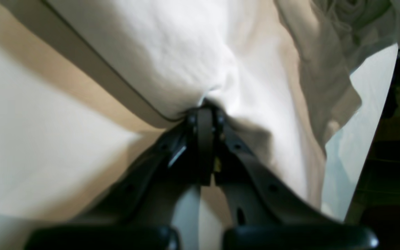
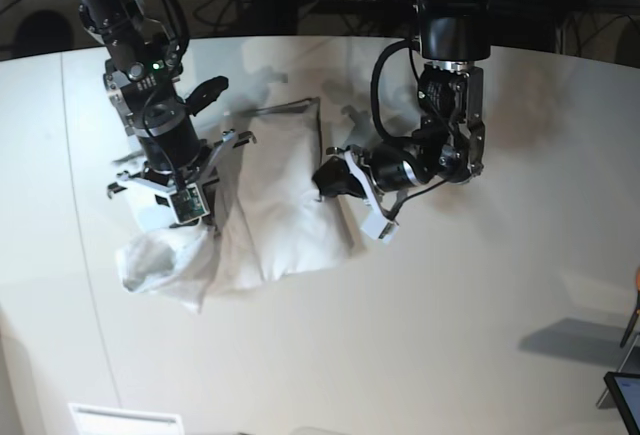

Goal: Fold the T-shirt properly
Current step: 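Lift the strip end with the right gripper and fold it over toward the left gripper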

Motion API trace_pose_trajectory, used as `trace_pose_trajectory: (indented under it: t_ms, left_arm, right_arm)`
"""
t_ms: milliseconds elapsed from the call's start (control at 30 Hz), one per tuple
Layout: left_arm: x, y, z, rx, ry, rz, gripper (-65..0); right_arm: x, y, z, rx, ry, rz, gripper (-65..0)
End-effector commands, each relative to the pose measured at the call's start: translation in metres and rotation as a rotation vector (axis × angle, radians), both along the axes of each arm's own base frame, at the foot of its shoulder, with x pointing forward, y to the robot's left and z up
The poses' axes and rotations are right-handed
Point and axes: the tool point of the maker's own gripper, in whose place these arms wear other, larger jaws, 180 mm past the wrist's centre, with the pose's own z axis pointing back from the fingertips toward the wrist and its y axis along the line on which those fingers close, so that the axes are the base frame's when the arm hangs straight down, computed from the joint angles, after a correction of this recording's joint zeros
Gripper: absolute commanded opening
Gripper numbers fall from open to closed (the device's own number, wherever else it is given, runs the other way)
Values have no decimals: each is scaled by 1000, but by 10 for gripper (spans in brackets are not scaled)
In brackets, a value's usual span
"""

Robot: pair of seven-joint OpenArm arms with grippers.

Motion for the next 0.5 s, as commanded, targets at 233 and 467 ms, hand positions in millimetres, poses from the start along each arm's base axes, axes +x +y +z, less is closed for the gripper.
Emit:
trace_pose_trajectory:
  t_ms: [233, 467]
  left_arm:
    - [6, -1, 7, 4, -20, -10, -650]
    - [5, -1, 7, 6, -17, -12, -650]
  right_arm:
    - [1, 33, 22, -63, -120, 83, -649]
    - [-3, 62, 24, -205, -155, 129, -649]
